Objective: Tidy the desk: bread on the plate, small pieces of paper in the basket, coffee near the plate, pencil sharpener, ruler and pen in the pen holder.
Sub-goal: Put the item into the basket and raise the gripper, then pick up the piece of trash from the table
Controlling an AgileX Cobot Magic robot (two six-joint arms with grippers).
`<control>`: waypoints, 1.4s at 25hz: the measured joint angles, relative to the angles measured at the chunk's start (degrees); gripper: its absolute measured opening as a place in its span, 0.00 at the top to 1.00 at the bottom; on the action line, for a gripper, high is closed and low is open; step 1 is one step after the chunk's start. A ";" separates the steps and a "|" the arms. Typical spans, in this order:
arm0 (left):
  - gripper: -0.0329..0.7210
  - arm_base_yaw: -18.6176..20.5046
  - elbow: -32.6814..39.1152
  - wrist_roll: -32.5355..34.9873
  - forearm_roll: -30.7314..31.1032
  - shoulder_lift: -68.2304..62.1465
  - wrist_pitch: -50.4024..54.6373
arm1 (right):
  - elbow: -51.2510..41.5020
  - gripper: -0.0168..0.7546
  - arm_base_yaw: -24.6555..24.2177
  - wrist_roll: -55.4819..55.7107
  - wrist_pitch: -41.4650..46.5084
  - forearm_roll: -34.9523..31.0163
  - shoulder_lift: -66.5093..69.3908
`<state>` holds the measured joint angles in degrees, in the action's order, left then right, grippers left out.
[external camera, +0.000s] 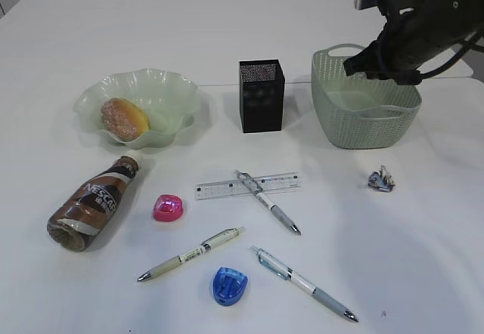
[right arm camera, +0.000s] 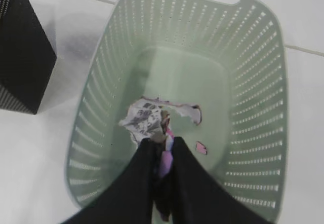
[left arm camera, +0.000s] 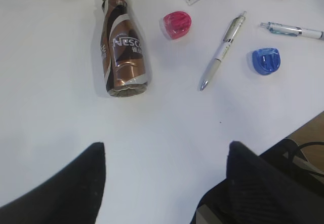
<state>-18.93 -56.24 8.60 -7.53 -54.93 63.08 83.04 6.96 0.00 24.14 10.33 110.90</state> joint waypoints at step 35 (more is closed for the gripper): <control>0.26 0.00 0.00 0.00 0.13 0.00 -0.98 | 6.83 0.33 -1.93 5.52 32.08 -2.47 -3.99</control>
<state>-18.93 -56.24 8.60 -7.39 -54.93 62.10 89.87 5.03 5.52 56.22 7.87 106.91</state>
